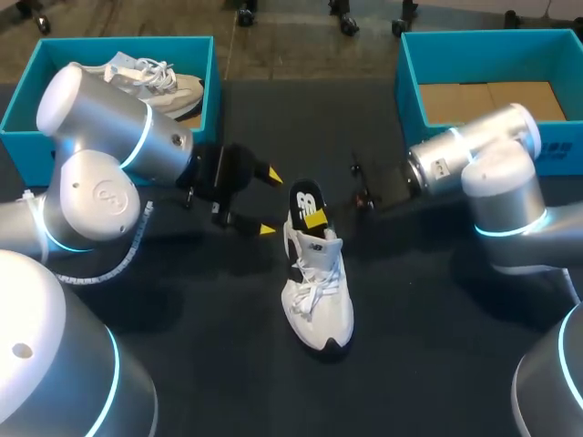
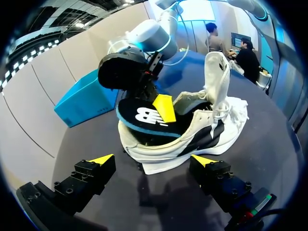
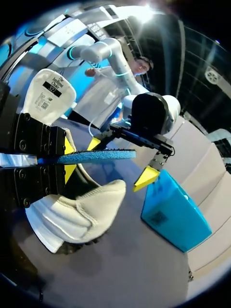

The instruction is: Take the shoe out of the shoebox, open the shoe tongue, remove and reinsert the insole, then place the shoe into the shoebox

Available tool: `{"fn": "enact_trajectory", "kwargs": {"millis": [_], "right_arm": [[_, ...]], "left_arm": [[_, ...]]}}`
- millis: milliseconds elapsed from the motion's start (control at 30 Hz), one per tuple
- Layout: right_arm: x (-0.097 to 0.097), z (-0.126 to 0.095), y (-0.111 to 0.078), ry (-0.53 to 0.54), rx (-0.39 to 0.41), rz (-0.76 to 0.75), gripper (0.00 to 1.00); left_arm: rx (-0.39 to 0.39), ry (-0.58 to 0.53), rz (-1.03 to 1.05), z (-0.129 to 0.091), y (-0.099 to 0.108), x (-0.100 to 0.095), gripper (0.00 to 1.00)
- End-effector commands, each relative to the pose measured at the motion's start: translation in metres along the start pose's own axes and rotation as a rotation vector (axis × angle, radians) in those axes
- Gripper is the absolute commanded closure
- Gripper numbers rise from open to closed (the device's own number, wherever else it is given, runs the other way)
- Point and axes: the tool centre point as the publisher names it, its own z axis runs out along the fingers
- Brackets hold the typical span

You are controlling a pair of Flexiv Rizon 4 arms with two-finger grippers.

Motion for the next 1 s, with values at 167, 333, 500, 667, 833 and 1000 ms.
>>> {"fn": "enact_trajectory", "kwargs": {"millis": [167,333,500,667,833,1000], "right_arm": [[0.008,0.003,-0.009,-0.018,0.008,0.031,1.0],[0.009,-0.001,0.001,-0.045,0.005,-0.007,0.83],[0.009,-0.005,0.013,-0.062,0.012,-0.043,0.81],[0.007,-0.005,0.02,-0.044,0.037,-0.038,1.0],[0.007,-0.009,0.027,-0.048,0.048,0.004,1.0],[0.008,-0.012,0.032,-0.027,0.053,0.068,1.0]], "left_arm": [[0.005,0.004,0.003,0.001,0.0,0.002,0.0],[0.005,0.004,0.007,0.001,0.0,0.002,0.0],[0.002,0.004,0.01,0.0,0.002,0.002,0.0],[0.003,0.0,0.01,-0.001,0.002,0.002,0.0],[0.005,-0.001,0.008,-0.001,0.003,0.003,0.0],[0.007,0.002,0.007,-0.001,0.002,0.004,0.0]]}}
